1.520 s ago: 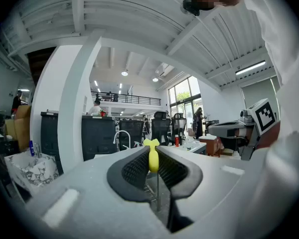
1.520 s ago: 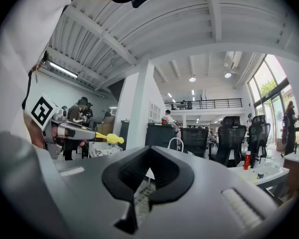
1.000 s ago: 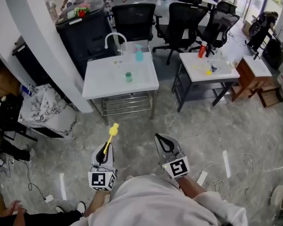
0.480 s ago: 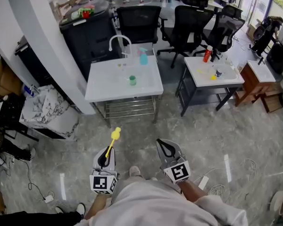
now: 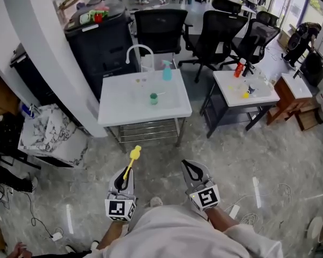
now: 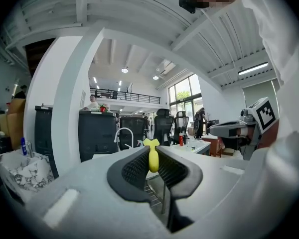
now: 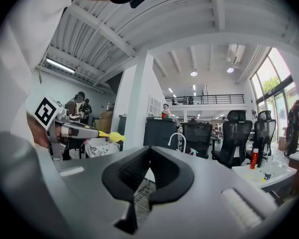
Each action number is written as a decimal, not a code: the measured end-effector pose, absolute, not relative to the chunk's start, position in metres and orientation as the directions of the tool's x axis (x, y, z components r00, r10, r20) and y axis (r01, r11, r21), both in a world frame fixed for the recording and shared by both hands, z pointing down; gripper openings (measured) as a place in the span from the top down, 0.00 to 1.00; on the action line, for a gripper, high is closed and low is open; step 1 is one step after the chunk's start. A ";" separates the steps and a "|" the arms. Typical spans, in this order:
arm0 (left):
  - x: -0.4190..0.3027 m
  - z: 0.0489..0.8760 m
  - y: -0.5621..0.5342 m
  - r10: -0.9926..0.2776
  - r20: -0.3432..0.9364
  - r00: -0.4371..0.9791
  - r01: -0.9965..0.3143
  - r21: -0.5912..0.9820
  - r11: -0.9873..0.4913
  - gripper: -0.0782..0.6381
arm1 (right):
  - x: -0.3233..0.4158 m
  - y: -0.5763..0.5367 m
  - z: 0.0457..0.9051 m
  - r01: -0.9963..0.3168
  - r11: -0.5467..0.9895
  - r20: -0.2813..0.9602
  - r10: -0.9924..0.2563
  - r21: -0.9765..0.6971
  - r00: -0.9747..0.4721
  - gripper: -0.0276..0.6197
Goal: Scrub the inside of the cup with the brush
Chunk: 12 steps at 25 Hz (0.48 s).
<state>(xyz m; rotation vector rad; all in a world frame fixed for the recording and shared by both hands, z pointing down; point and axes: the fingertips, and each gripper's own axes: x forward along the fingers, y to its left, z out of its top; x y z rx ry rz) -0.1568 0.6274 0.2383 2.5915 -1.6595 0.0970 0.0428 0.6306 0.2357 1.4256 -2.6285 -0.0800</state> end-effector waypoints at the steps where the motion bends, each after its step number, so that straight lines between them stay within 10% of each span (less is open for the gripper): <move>1: -0.161 0.237 0.620 -0.902 0.087 0.422 -0.906 0.018 -0.422 0.84 | 0.037 0.624 0.232 -0.831 0.542 0.115 -0.840 0.123 -0.531 0.95; 12: -0.187 0.250 0.557 -0.901 0.095 0.423 -0.906 0.024 -0.423 0.84 | 0.010 0.562 0.234 -0.834 0.535 0.110 -0.845 0.133 -0.524 0.95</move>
